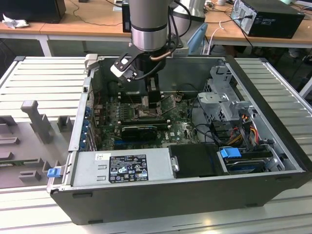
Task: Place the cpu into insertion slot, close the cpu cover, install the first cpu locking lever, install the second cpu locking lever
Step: 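Place the cpu into insertion slot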
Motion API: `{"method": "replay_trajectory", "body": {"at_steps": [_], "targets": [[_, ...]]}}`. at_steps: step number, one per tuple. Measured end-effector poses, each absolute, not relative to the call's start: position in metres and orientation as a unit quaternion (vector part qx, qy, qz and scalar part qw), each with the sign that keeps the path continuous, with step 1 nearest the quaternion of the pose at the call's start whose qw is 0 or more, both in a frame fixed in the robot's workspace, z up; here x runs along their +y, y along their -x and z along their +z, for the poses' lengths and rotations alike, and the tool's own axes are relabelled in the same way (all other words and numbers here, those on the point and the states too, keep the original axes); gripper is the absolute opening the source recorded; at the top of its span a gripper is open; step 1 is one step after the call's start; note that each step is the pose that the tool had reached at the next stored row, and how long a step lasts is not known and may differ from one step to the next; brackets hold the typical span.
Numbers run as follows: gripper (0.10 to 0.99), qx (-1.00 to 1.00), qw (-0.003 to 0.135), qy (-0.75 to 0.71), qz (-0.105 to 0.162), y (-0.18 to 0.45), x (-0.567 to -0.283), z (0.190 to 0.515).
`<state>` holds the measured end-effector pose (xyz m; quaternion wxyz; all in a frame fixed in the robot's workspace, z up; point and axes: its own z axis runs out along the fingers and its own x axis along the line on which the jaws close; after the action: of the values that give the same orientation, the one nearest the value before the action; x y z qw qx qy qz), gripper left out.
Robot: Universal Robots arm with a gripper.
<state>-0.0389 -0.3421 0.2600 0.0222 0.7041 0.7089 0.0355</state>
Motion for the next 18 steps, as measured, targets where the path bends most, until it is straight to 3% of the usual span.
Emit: {"method": "replay_trajectory", "body": {"at_steps": [18], "targets": [[0.529, 0.709, 0.022, -0.704, 0.035, 0.041, -0.338, 0.240]]}}
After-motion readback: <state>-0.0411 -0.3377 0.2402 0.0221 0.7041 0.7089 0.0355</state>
